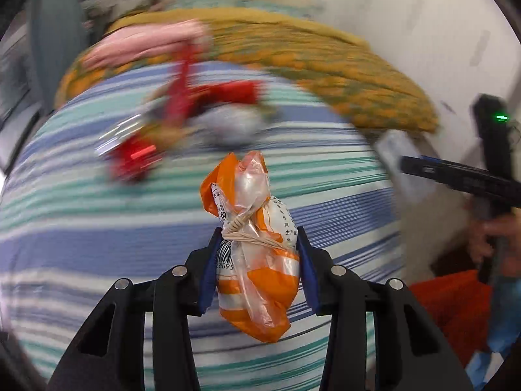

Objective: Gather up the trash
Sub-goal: 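Carry the wrapper and box over the wastebasket and open both tools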

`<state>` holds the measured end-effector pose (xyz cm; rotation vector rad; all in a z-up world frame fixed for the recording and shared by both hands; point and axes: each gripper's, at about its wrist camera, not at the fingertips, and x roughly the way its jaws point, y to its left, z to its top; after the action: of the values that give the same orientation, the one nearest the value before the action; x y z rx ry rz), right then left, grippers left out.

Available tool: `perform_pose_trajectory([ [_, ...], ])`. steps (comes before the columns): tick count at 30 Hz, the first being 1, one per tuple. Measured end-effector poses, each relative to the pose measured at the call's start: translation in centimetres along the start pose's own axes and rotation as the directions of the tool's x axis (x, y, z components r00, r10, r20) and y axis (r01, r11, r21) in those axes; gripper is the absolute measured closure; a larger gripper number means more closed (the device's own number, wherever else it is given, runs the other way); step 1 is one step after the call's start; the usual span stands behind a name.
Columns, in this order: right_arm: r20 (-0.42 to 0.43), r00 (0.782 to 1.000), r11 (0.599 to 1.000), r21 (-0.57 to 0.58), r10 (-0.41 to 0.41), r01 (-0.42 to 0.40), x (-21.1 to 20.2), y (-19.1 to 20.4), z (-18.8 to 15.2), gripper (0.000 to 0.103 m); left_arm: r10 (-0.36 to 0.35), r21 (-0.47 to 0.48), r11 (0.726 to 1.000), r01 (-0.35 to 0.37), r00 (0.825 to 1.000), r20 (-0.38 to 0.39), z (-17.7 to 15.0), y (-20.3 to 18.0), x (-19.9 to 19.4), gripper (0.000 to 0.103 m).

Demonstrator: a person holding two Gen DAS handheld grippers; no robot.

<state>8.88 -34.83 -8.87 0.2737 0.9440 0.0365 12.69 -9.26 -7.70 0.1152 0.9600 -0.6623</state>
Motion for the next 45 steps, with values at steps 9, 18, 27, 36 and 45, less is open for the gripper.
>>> perform_pose_trajectory([
  [9, 0.014, 0.99, 0.975, 0.175, -0.139, 0.134, -2.3, -15.1, -1.7, 0.041, -0.194, 0.157, 0.966, 0.208, 0.976, -0.099, 4.0, -17.8, 8.8, 0.06],
  [18, -0.025, 0.985, 0.956, 0.237, -0.171, 0.173, 1.6, -22.3, -3.1, 0.041, -0.121, 0.218, 0.963, 0.159, 0.977, -0.177, 3.2, -26.5, 19.8, 0.06],
  [27, -0.075, 0.984, 0.959, 0.224, -0.162, 0.175, 5.7, -24.0, -3.3, 0.02, -0.048, 0.211, 0.974, 0.087, 0.982, -0.184, 2.2, -27.1, 26.5, 0.031],
  [36, 0.1, 0.963, 0.935, 0.285, -0.249, 0.212, -0.5, -24.3, -2.5, 0.012, -0.127, 0.176, 0.975, 0.138, 0.989, -0.073, 1.7, -26.4, 19.5, 0.012],
  [45, 0.279, 0.928, 0.968, 0.116, -0.248, 0.223, -4.0, -15.9, -4.0, 0.005, -0.062, 0.084, 0.995, 0.056, 0.995, 0.073, -0.9, -17.7, 8.0, 0.005],
])
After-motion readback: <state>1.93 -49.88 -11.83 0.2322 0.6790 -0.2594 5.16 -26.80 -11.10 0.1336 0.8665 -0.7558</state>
